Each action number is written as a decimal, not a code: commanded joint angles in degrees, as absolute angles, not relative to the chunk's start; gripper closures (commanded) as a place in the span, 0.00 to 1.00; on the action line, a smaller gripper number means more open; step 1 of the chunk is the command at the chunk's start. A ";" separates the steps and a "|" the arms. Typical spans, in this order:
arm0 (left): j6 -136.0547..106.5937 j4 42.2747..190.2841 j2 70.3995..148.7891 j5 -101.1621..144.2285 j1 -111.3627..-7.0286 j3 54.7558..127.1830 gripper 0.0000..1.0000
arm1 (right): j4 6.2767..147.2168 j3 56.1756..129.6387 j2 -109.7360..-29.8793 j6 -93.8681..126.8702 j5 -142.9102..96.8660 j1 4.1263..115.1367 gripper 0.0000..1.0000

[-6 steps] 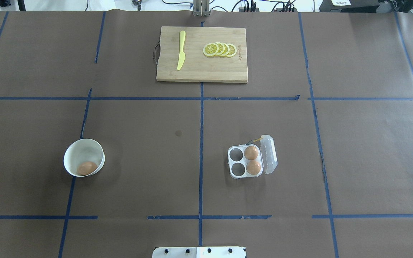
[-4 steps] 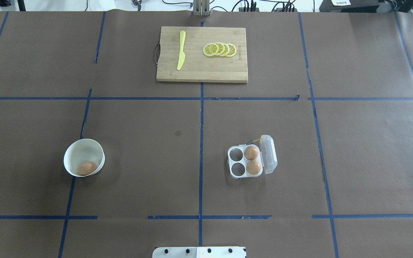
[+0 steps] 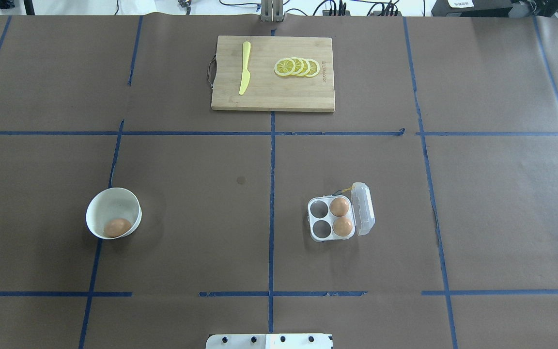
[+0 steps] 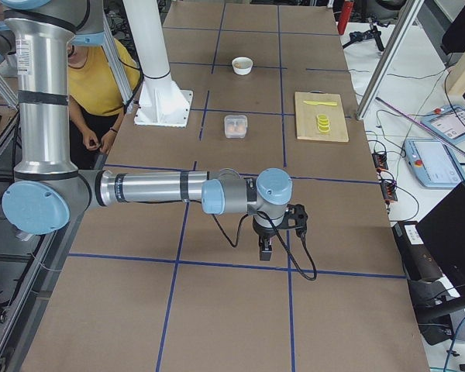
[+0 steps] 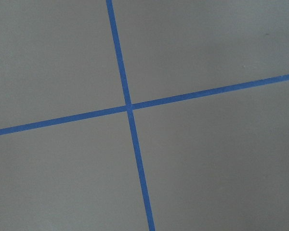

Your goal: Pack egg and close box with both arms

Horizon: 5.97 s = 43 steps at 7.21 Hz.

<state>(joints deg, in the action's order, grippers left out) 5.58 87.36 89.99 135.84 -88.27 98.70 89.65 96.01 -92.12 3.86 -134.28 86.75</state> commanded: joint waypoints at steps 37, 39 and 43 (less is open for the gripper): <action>10.72 107.93 97.91 127.44 -39.99 104.42 0.29 | 85.17 94.92 -92.29 3.60 -137.29 85.78 0.00; 10.72 108.02 97.91 127.44 -39.99 103.80 0.29 | 85.17 94.92 -92.29 3.60 -137.29 85.78 0.00; 10.55 107.93 98.52 127.44 -39.99 103.54 0.24 | 85.08 94.48 -92.29 3.60 -137.29 85.61 0.00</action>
<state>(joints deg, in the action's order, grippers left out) 10.62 107.93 98.43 127.44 -39.99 103.55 85.15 94.59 -92.29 3.60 -137.28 85.63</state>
